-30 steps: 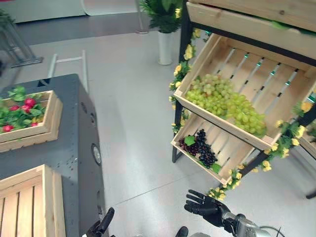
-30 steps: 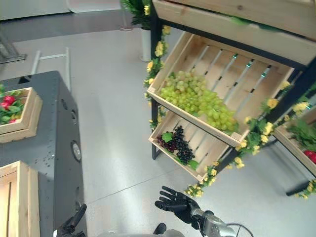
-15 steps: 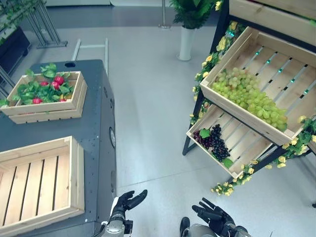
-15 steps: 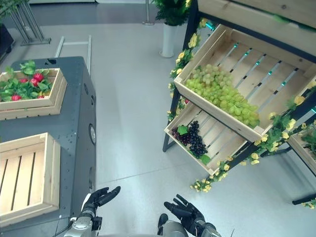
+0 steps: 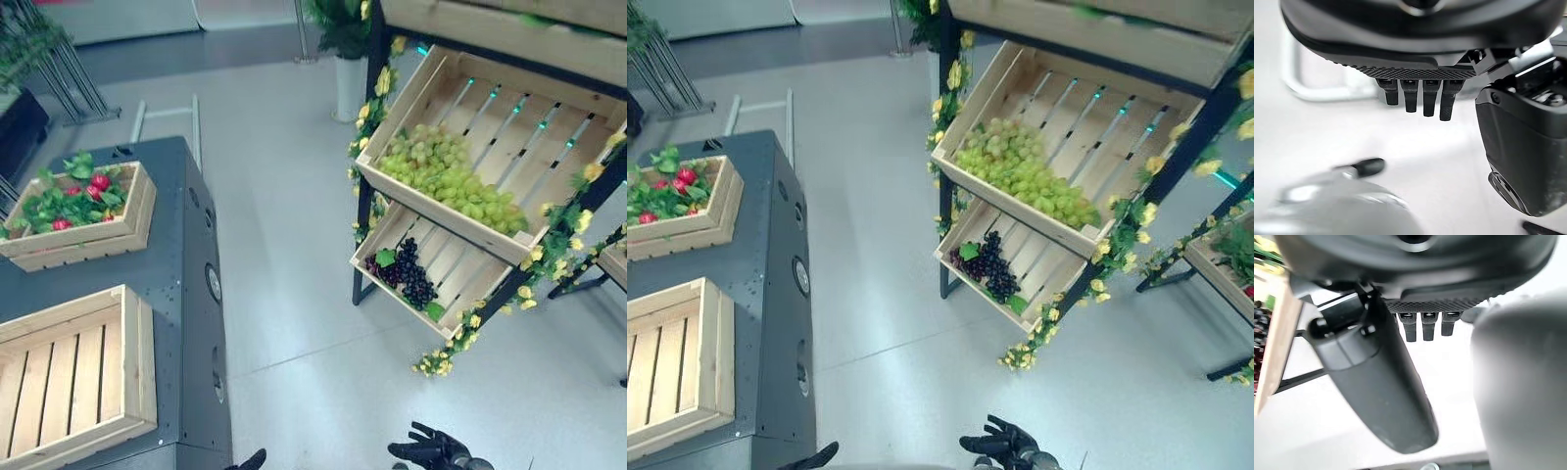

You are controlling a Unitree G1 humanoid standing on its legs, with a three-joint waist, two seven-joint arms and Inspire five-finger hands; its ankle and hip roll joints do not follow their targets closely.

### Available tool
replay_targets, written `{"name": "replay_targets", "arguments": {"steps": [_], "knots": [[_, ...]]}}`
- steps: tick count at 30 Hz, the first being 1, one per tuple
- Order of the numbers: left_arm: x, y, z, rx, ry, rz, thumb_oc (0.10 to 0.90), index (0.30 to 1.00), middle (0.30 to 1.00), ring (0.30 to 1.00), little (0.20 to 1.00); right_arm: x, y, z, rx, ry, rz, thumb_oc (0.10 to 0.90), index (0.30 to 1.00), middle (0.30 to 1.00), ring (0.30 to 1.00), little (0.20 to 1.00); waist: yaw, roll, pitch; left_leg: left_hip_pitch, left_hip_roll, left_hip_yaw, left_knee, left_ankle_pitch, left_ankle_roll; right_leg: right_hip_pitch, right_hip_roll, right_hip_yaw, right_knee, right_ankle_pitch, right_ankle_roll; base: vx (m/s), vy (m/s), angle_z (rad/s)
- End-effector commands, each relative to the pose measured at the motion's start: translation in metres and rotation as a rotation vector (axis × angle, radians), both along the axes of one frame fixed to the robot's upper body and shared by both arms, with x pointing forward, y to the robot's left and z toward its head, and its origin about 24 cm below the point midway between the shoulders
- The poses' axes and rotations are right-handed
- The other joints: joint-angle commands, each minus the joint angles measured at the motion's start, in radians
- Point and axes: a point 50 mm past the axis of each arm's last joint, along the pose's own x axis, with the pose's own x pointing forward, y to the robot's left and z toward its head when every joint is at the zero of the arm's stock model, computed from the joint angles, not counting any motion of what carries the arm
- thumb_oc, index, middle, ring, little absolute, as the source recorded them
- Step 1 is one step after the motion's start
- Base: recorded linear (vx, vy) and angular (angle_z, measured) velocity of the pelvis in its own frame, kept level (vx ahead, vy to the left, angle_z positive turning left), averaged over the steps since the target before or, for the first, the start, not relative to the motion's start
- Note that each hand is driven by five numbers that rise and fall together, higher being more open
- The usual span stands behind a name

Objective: Pick up the fruits from the basket on one side to the basket on the other side

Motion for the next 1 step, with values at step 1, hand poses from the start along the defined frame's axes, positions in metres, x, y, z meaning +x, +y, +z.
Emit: {"name": "replay_targets", "arguments": {"steps": [1], "knots": [[0.0506,-0.0101,0.0119,-0.005,-0.198,-0.016,0.8,0.9,0.9,0.9,0.9,0.0118,0.0156,-0.0016,-0.001,0.007,0.021,0.8,0.9,0.9,0.9,0.9,-0.03,-0.036,0.003,-0.003,-0.094,-0.007,0.007,-0.13,0.059,0.005,0.013,0.055,0.021,-0.11,-0.034,0.01,-0.119,0.08]]}}
